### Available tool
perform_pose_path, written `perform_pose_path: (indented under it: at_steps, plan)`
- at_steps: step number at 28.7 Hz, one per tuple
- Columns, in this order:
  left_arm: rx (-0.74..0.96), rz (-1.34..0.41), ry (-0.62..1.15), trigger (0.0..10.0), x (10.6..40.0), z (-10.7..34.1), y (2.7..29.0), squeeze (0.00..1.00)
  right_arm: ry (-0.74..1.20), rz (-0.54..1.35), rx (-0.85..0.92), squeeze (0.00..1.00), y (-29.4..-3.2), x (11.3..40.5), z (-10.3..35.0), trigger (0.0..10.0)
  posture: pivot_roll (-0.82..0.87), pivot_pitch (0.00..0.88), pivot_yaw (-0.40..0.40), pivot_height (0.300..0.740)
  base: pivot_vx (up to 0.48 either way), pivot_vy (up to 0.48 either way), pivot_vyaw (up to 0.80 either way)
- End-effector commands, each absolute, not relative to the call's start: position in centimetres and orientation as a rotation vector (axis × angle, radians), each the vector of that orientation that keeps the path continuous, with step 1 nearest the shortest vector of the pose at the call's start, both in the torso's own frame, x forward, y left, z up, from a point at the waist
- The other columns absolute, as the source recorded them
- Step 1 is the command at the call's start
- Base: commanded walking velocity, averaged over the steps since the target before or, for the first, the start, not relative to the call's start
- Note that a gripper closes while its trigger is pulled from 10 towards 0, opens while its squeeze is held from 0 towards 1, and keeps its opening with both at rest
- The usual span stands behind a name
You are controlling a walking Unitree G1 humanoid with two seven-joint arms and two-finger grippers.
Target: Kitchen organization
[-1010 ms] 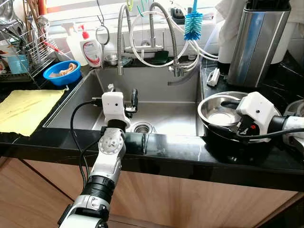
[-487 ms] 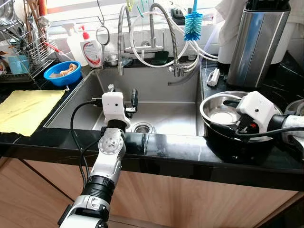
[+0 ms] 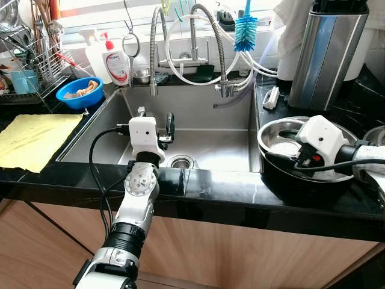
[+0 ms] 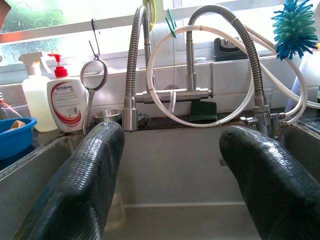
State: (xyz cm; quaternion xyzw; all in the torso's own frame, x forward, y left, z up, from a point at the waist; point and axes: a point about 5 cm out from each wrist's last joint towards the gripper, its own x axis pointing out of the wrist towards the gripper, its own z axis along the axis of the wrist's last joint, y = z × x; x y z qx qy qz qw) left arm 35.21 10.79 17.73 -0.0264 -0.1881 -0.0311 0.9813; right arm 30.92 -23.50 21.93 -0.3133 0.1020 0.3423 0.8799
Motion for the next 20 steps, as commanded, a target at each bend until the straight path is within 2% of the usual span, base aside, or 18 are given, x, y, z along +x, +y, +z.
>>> perform_pose_path:
  at_steps: [1, 12, 20]
  plan:
    - [-0.039, -0.045, -0.391, 10.0, 35.2, 18.0, 11.4, 0.0, 0.24, 0.726, -0.656, 0.0, -22.9, 31.1, 21.3, 0.0, -0.28, 0.0, 0.129, 0.74, 0.0, 0.0, 0.0]
    - [-0.031, -0.048, -0.404, 10.0, 35.2, 18.4, 11.6, 0.0, 0.203, 0.722, -0.631, 0.0, -22.1, 31.6, 21.4, 0.0, -0.27, 0.0, 0.135, 0.74, 0.0, 0.0, 0.0]
    - [-0.028, -0.054, -0.411, 10.0, 35.3, 18.6, 11.5, 0.0, 0.148, 0.614, -0.598, 0.0, -22.3, 32.5, 22.5, 0.0, -0.27, 0.0, 0.143, 0.74, 0.0, 0.0, 0.0]
